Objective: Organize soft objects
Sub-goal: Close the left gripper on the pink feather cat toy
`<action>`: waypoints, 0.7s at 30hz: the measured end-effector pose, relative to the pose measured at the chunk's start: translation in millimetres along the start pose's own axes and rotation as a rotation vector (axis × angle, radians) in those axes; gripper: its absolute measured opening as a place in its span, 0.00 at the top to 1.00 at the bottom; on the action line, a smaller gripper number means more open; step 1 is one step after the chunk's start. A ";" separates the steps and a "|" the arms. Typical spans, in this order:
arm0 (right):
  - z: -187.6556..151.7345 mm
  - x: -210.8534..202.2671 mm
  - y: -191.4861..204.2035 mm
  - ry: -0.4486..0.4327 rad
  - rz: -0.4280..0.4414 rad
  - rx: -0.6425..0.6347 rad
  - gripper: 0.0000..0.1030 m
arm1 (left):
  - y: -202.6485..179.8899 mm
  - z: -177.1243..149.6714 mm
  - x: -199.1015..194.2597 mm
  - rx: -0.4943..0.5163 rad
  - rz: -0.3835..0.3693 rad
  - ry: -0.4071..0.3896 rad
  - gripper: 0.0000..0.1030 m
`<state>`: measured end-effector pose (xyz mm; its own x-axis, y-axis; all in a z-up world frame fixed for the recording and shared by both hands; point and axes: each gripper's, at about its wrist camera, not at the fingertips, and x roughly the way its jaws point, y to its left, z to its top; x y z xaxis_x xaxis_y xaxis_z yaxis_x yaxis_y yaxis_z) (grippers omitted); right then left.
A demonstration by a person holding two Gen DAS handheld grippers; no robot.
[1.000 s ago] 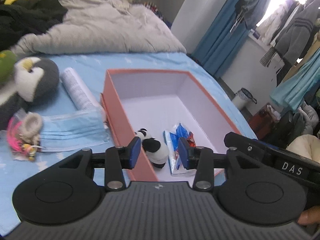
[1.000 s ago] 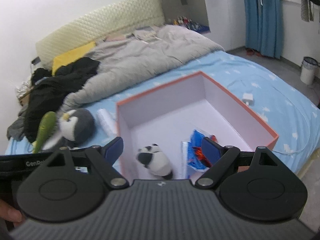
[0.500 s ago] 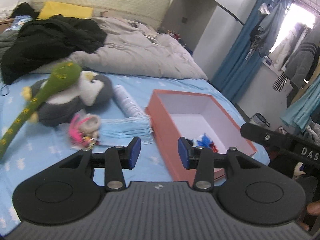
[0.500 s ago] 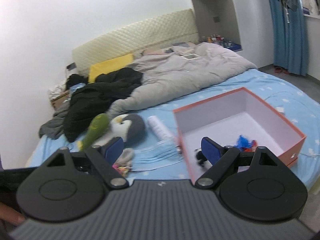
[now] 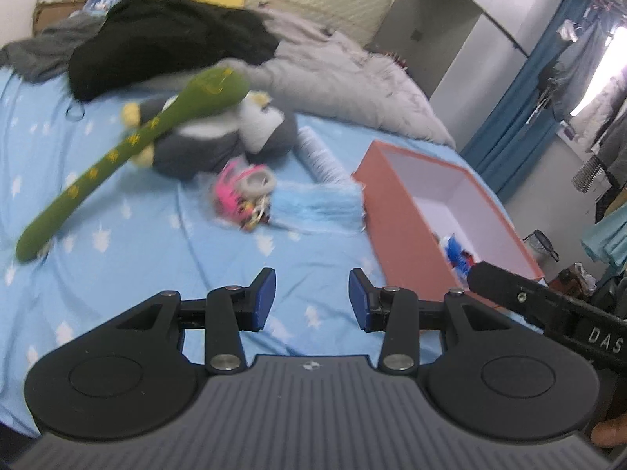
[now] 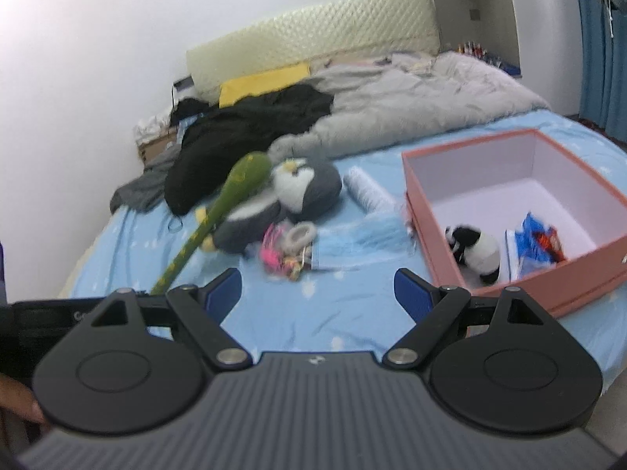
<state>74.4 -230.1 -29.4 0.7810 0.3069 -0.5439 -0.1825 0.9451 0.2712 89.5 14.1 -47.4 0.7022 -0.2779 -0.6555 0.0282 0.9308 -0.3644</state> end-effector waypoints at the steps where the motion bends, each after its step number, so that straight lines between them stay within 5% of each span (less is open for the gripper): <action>1: -3.2 3.6 0.6 0.009 0.001 0.001 0.16 | 4.4 -1.8 4.9 -0.010 0.005 0.008 0.54; 13: -8.1 94.4 0.0 0.113 0.007 -0.086 0.17 | 50.4 24.9 108.4 -0.102 0.052 0.086 0.54; 21: -1.0 198.8 -7.4 0.189 -0.022 -0.192 0.24 | 102.3 51.9 196.9 -0.286 0.007 0.065 0.54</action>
<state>230.4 -176.0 -140.4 0.6640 0.2843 -0.6916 -0.2905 0.9503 0.1118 267.5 67.0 -179.3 0.6543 -0.2954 -0.6962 -0.1846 0.8304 -0.5258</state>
